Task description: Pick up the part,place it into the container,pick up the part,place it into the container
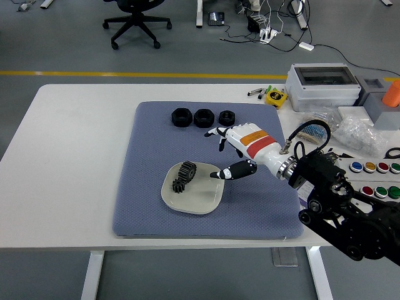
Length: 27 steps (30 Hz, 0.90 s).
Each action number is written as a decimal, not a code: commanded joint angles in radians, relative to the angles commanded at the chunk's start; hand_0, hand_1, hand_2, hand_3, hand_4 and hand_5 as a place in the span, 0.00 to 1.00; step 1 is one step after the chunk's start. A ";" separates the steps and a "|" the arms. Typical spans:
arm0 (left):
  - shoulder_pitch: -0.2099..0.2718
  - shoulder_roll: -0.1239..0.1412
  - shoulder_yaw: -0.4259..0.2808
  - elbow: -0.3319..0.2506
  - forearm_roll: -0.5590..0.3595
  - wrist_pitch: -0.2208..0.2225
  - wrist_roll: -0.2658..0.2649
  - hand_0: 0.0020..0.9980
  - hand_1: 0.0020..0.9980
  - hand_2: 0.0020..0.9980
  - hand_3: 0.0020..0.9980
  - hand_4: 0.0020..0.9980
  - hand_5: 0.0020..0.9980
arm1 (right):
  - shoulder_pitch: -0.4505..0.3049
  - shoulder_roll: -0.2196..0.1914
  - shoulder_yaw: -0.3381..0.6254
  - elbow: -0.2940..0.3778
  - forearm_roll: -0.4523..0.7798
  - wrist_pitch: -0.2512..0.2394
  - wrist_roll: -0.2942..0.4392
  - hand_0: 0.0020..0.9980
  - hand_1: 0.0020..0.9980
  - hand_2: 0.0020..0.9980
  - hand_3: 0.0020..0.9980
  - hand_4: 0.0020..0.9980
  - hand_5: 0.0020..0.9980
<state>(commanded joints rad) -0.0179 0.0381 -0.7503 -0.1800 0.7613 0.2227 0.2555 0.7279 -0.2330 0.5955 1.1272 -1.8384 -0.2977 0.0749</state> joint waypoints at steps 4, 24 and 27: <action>0.000 0.000 0.002 0.000 0.006 0.001 0.000 0.62 0.62 0.68 0.75 0.77 0.74 | -0.022 -0.020 0.061 0.044 0.096 -0.031 -0.016 0.12 0.20 0.48 0.75 0.99 0.41; -0.006 -0.003 0.005 0.000 -0.033 0.015 -0.006 0.62 0.62 0.68 0.75 0.77 0.75 | -0.281 -0.122 0.349 0.290 0.902 -0.025 0.256 0.57 0.67 0.78 0.85 1.00 0.70; -0.004 -0.003 0.008 0.000 -0.038 0.017 -0.007 0.62 0.62 0.68 0.75 0.77 0.75 | -0.338 -0.125 0.384 0.297 1.052 -0.014 0.260 0.77 0.78 0.83 0.88 1.00 0.78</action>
<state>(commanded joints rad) -0.0223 0.0347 -0.7419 -0.1800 0.7229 0.2399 0.2489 0.3903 -0.3576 0.9792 1.4242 -0.7867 -0.3117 0.3353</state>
